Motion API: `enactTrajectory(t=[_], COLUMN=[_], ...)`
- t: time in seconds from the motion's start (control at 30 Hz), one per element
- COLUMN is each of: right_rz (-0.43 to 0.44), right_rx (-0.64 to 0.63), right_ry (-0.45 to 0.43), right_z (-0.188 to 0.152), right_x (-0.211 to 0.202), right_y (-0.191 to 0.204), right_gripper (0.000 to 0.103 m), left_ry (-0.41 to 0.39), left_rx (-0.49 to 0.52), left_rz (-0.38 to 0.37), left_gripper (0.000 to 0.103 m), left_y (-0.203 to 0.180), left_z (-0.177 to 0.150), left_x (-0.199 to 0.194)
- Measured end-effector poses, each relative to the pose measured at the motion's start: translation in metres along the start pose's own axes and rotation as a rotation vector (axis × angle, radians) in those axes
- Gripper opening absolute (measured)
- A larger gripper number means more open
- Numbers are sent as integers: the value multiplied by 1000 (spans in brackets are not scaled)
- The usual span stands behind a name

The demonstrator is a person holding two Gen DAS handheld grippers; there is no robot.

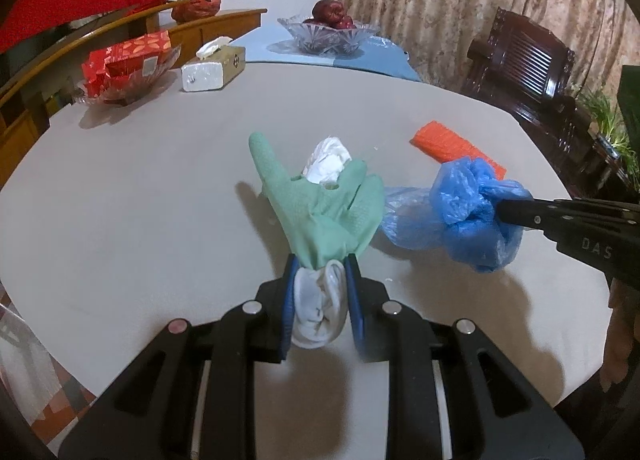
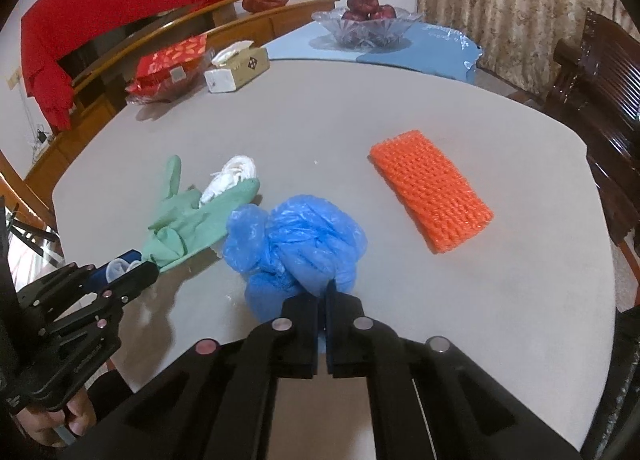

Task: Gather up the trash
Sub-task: 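Carry the green glove and blue bag over the bin with both tools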

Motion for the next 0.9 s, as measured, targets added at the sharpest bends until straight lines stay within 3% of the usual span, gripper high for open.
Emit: enactTrajectory(t=[0.9], right_rz=[-79], right_rx=[81], right_ry=[-171], right_z=[-13], right_x=[-136], right_y=[-39], right_gripper=[2], left_ry=[-134], left_rx=[67], left_rz=[-22], left_gripper=[22], left_y=[-47], left_z=[21], left_x=[-87])
Point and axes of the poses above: each gripper's, at about its wrist camera, not at the fingertips, and x roughly the way its jaws point, y to its left, z to its top, the point moved 5 cm from there along x, roughly the way its jaws point, and after that the axes turned 5 degrees about -x, right-handed, at the moved point
